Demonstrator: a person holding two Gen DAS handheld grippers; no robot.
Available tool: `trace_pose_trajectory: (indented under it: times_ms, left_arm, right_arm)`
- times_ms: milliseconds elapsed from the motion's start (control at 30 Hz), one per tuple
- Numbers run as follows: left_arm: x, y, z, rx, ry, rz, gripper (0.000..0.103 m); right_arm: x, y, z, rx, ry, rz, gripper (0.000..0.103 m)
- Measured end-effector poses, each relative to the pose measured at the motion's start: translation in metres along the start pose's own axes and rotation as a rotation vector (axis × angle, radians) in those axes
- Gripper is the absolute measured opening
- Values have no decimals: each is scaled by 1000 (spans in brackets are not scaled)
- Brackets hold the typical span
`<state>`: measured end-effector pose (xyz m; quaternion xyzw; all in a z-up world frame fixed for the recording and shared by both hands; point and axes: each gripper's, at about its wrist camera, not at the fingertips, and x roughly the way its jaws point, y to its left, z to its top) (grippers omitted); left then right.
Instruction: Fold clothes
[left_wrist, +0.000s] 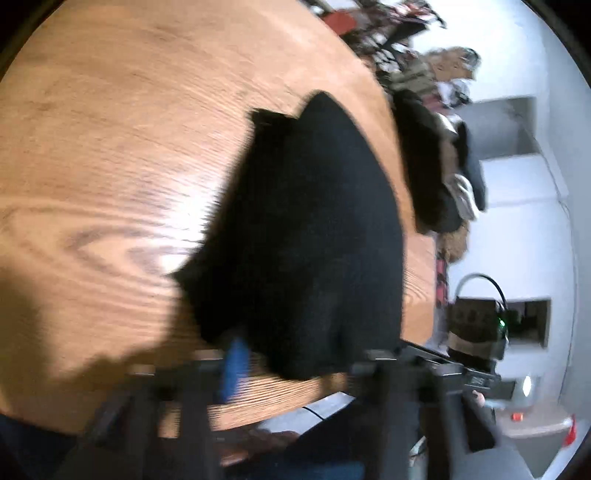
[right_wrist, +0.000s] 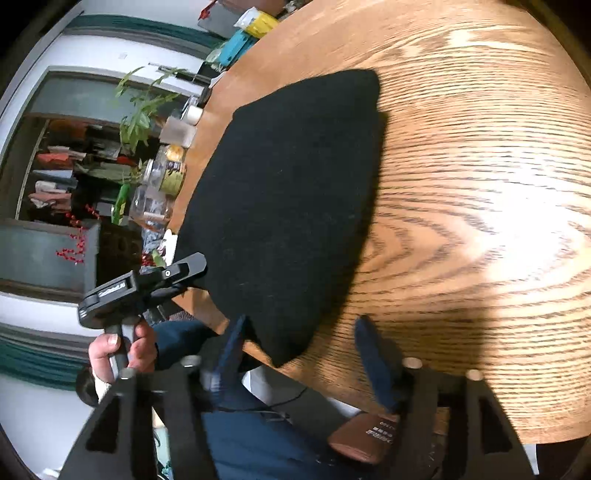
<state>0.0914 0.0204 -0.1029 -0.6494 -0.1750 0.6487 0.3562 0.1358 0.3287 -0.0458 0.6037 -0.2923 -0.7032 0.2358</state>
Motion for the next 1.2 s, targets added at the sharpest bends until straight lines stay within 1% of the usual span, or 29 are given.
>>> trace_pose_trajectory:
  times_ms: [33,100,133,167,200,233,267,300,333,367,433,467,500,533,567,633,667,700,767,800,867,933,1000,1033,1067,1100,1133,1167,1200]
  left_arm:
    - [-8,0,-1,2,-32,12,81]
    - [-23,-1,-4,4,-93,34,81]
    - [-30,1,-4,-15,-114,25,81]
    - [-36,3,-4,-35,-131,16,81]
    - [-38,7,-5,-57,-128,12,81]
    - [-34,7,-5,-68,-107,11,81]
    - [-30,7,-5,-78,-86,10,81]
    - [-24,9,-4,-75,-59,15,81]
    - [-18,12,-4,-73,-33,21,81]
    - [-11,14,-4,-72,-13,40,81]
    - [2,23,-3,-88,7,101,81]
    - [-1,23,-2,-87,-17,92,81]
    - [-5,22,-1,-90,-24,114,81]
    - [-10,20,0,-86,-32,129,81]
    - [-15,17,0,-71,-43,143,81]
    - [-23,9,1,-38,-66,187,81]
    - [-27,5,3,-19,-76,215,81]
    - [-30,2,5,3,-84,224,81]
    - [-29,-5,11,38,-86,219,81]
    - [-25,-9,15,52,-82,208,81]
    - [-16,-15,18,52,-82,183,81]
    - [-13,-13,15,47,-75,148,81]
    - [-10,-12,12,43,-69,116,81]
    - [-14,-14,10,48,-79,121,81]
    - [-21,-13,3,49,-100,132,81]
    - [-25,-13,-5,43,-105,132,81]
    - [-29,-13,-13,36,-111,132,81]
    - [-31,-13,-22,29,-114,131,81]
    - [-30,-10,-31,9,-106,118,81]
  right_arm:
    - [-2,-4,-2,14,-1,13,70]
    - [-2,-8,-2,42,-7,31,72]
    - [-2,-10,-2,51,-8,34,72]
    - [-1,-12,-3,60,-8,36,72]
    - [2,-12,-2,63,-5,42,70]
    - [6,-10,-2,60,2,58,66]
    - [10,-8,-2,57,9,75,56]
    - [14,-5,-2,52,14,87,50]
    - [19,-3,-2,44,21,97,40]
    - [26,1,-1,25,25,77,29]
    - [38,8,3,-12,30,20,21]
    - [42,9,3,-31,33,-3,21]
    - [40,11,3,-37,37,-9,22]
    - [33,12,2,-44,35,9,31]
    - [25,13,0,-52,34,29,44]
    - [12,8,-3,-38,-5,2,59]
    - [5,6,-5,-30,-25,-13,59]
    - [-2,3,-6,-23,-45,-28,58]
    - [-15,-2,-9,-7,-86,-57,47]
    - [-22,-4,-11,0,-106,-72,44]
    - [-10,5,-13,-11,-81,-104,22]
    - [7,16,-15,-33,-46,-167,20]
    - [29,25,-12,-63,-17,-285,20]
    - [36,27,-11,-59,-6,-320,13]
    - [36,30,-10,-61,17,-336,16]
    - [27,36,-10,-70,14,-336,17]
    - [17,42,-9,-80,10,-336,24]
    - [1,49,-1,-117,-12,-341,41]
    - [-15,56,7,-156,-36,-346,54]
